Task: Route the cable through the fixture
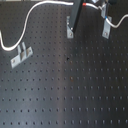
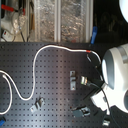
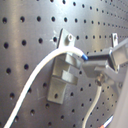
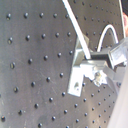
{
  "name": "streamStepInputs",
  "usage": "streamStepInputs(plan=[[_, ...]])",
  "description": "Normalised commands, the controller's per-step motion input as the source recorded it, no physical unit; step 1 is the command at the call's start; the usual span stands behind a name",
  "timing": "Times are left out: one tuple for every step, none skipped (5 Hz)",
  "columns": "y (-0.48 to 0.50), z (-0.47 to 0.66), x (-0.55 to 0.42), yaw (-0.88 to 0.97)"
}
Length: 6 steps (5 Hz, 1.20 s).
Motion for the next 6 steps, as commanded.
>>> streamStepInputs(plan=[[-0.146, -0.21, -0.197, 0.06], [-0.128, -0.27, -0.175, 0.07], [-0.083, -0.17, -0.118, 0.02], [0.0, 0.02, 0.0, 0.0], [-0.115, 0.0, -0.171, 0.0], [-0.074, 0.0, -0.109, 0.0]])
